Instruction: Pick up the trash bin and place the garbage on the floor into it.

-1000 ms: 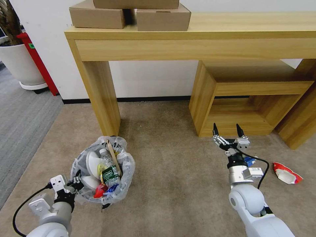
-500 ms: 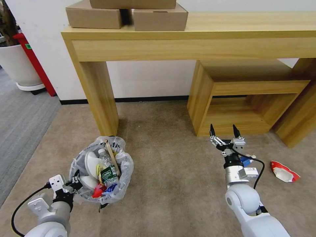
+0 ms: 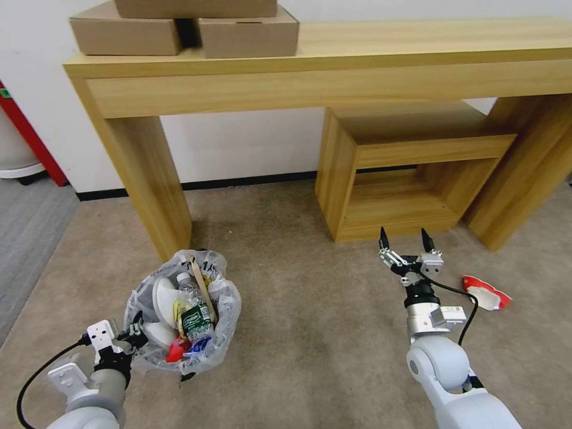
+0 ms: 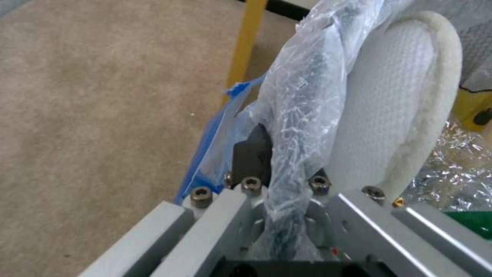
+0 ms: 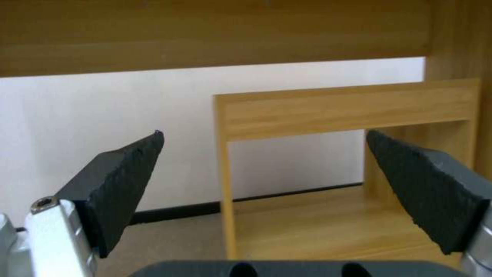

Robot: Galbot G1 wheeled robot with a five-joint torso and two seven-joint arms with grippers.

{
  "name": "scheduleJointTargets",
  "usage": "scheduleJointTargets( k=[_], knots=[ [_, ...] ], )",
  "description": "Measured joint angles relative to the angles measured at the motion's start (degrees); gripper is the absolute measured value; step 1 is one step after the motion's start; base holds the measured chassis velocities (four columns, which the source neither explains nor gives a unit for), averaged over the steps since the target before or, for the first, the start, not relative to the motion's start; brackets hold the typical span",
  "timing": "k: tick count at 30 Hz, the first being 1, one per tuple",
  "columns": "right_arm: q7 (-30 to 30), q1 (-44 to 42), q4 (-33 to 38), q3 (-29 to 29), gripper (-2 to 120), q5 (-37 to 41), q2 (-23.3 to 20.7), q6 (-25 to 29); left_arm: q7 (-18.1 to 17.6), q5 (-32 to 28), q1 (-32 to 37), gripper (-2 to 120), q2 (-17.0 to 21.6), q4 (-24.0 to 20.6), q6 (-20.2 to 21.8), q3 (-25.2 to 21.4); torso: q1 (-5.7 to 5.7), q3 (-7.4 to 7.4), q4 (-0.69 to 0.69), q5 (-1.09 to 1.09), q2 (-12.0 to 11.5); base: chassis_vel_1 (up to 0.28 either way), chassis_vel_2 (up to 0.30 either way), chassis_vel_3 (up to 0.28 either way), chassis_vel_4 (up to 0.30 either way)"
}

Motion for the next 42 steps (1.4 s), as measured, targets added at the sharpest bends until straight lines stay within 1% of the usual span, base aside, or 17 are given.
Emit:
scheduleJointTargets(
  k=[42],
  knots=[
    [-0.11, -1.57, -0.2, 0.49, 100, -2.63, 2.18, 0.87, 0.69, 0.46, 1.01, 0, -0.08, -0.43, -0.28, -0.05, 0.0, 0.0, 0.0, 0.0, 0.0, -0.043, -0.049, -0.048, -0.049]
  ],
)
